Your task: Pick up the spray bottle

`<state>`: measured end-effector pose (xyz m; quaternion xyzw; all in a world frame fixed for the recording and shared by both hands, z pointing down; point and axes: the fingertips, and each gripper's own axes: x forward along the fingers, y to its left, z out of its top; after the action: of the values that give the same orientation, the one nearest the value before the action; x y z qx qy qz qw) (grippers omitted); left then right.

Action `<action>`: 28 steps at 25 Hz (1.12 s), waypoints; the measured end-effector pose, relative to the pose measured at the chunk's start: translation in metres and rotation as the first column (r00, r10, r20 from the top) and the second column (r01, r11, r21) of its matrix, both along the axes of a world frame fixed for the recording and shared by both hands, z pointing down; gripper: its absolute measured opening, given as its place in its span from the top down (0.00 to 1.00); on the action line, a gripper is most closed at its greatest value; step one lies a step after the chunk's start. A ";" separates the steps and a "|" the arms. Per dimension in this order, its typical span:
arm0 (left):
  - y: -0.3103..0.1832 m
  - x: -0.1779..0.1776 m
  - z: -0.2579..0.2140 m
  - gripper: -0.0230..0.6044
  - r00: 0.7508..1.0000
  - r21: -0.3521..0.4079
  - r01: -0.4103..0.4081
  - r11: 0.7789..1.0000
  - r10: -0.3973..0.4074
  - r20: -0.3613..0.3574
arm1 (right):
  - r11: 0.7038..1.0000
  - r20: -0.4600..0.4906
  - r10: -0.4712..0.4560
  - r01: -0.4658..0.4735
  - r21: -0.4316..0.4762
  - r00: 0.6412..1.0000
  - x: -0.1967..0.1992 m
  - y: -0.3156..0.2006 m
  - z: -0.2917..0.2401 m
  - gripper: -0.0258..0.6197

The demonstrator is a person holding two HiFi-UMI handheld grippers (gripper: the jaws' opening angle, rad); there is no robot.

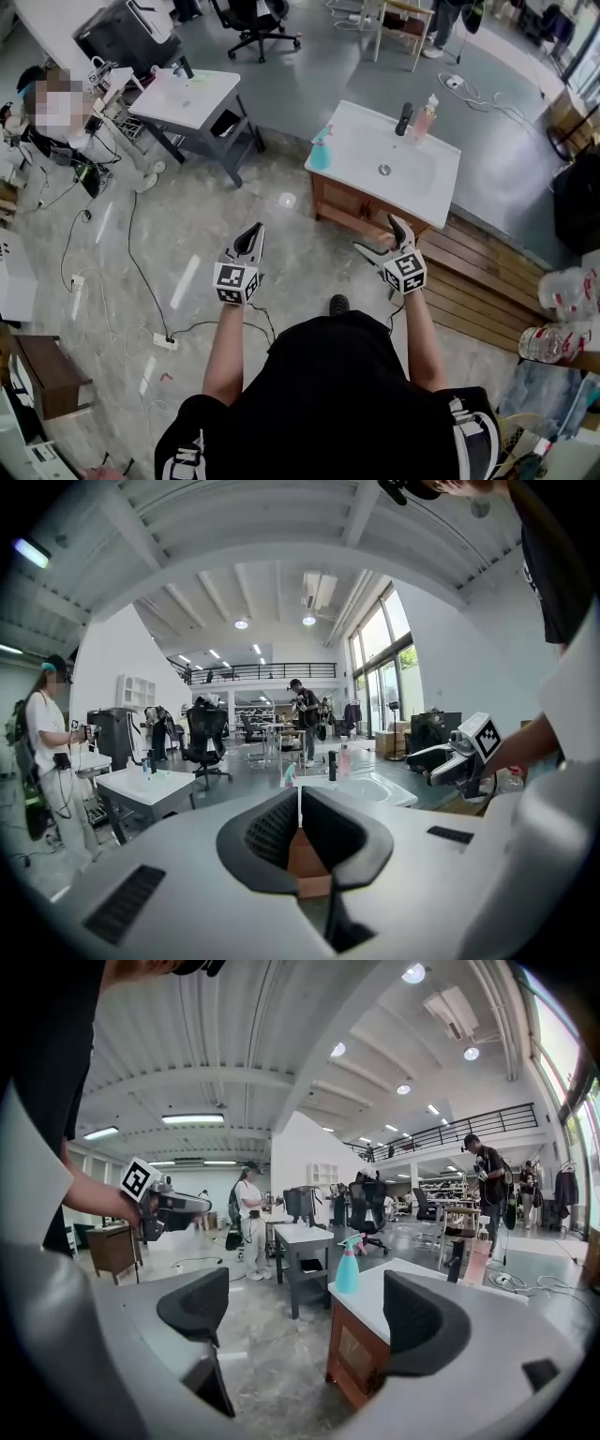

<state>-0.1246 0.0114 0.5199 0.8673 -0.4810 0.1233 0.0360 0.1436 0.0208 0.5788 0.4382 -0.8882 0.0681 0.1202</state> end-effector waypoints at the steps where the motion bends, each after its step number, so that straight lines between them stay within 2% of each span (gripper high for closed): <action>1: -0.003 0.003 0.002 0.92 1.000 -0.003 0.009 1.000 -0.009 0.001 | 1.000 0.003 -0.005 0.005 0.001 1.000 0.004 -0.006 0.000 0.14; 7: -0.022 0.026 0.015 0.92 0.999 -0.019 0.039 0.999 -0.039 0.009 | 1.000 0.014 -0.019 0.019 0.000 1.000 0.030 -0.032 0.006 0.14; 12: -0.037 0.049 0.008 0.92 0.999 0.006 0.040 0.999 -0.040 0.015 | 1.000 0.008 -0.021 0.021 -0.005 1.000 0.057 -0.049 0.009 0.14; 17: -0.045 0.056 0.013 0.92 0.999 0.002 0.043 0.999 -0.043 0.022 | 0.999 -0.004 -0.036 0.036 -0.001 0.999 0.060 -0.068 0.015 0.15; 22: -0.048 0.043 0.020 0.92 0.997 -0.019 0.066 0.998 -0.065 0.039 | 0.998 0.000 -0.059 0.059 -0.014 0.998 0.044 -0.076 0.020 0.15; 28: -0.082 0.018 0.029 0.92 0.996 -0.037 0.084 0.996 -0.082 0.032 | 0.996 -0.013 -0.080 0.079 -0.032 0.997 0.019 -0.102 0.030 0.18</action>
<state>-0.1067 -0.0703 0.5487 0.8437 -0.5147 0.1438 0.0505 0.1628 -0.0809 0.6093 0.4010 -0.9029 0.0742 0.1360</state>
